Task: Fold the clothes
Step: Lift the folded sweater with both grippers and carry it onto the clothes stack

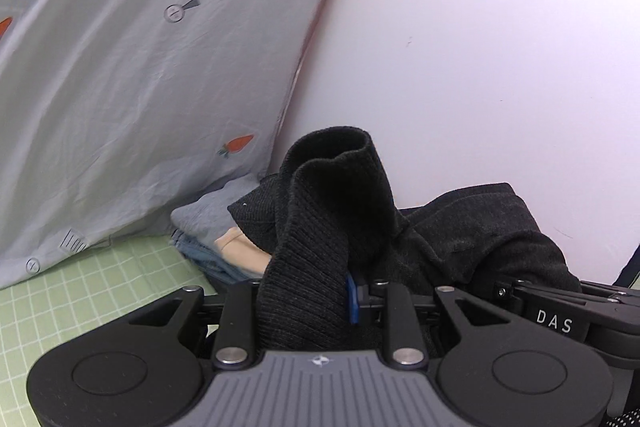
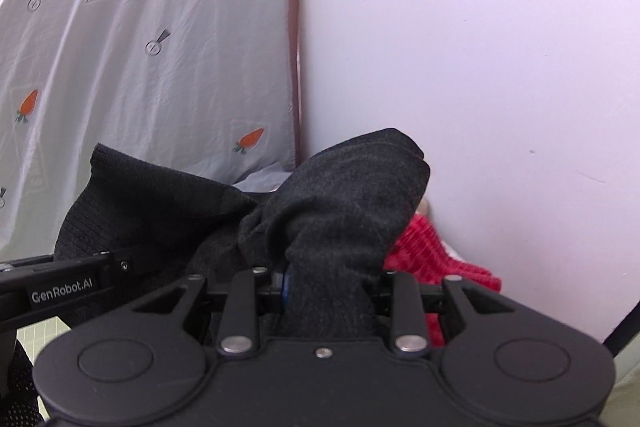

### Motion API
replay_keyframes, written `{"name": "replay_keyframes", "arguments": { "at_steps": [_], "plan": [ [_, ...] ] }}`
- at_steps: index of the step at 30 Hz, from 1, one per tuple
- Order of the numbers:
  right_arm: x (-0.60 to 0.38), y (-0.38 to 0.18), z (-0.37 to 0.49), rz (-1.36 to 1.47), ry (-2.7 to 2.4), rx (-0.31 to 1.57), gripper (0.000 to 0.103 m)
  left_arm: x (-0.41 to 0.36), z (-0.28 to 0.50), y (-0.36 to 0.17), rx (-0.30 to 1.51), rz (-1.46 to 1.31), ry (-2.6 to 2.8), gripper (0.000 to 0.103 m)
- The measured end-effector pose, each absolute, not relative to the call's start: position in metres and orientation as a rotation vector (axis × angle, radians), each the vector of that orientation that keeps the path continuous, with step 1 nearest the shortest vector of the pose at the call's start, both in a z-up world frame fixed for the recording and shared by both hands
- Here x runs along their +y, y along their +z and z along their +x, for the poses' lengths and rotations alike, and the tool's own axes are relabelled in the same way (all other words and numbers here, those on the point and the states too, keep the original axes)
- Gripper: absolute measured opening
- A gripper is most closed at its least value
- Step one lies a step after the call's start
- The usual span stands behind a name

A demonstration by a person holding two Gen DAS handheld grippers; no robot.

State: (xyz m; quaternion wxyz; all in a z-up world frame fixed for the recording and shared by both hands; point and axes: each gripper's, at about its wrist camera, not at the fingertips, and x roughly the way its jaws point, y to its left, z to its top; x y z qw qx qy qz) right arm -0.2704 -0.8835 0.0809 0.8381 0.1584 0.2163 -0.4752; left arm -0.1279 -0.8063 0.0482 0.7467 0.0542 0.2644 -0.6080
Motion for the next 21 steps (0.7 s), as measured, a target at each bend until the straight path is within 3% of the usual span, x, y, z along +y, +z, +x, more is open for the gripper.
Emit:
{"name": "replay_keyframes", "arguments": {
  "at_steps": [4, 10, 13, 14, 18, 21],
  "plan": [
    [-0.914, 0.082, -0.307, 0.379, -1.115, 0.425, 0.030, -0.861, -0.150, 0.052, 0.534, 0.168, -1.451, 0.029],
    [-0.965, 0.018, -0.343, 0.583, -1.202, 0.535, 0.033, -0.939, -0.160, -0.017, 0.719, 0.351, -1.464, 0.036],
    [-0.979, -0.021, -0.352, 0.685, -1.200, 0.614, 0.040, -0.940, -0.153, -0.045, 0.775, 0.398, -1.412, 0.052],
    [-0.981, -0.030, -0.354, 0.707, -1.199, 0.626, 0.046, -0.939, -0.146, -0.047, 0.799, 0.386, -1.406, 0.058],
    [-0.974, -0.030, -0.356, 0.670, -1.212, 0.622, 0.064, -0.930, -0.125, -0.031, 0.788, 0.312, -1.362, 0.064],
    [-0.972, -0.013, -0.358, 0.589, -1.250, 0.613, 0.068, -0.923, -0.115, -0.010, 0.714, 0.271, -1.300, 0.072]
  ]
}}
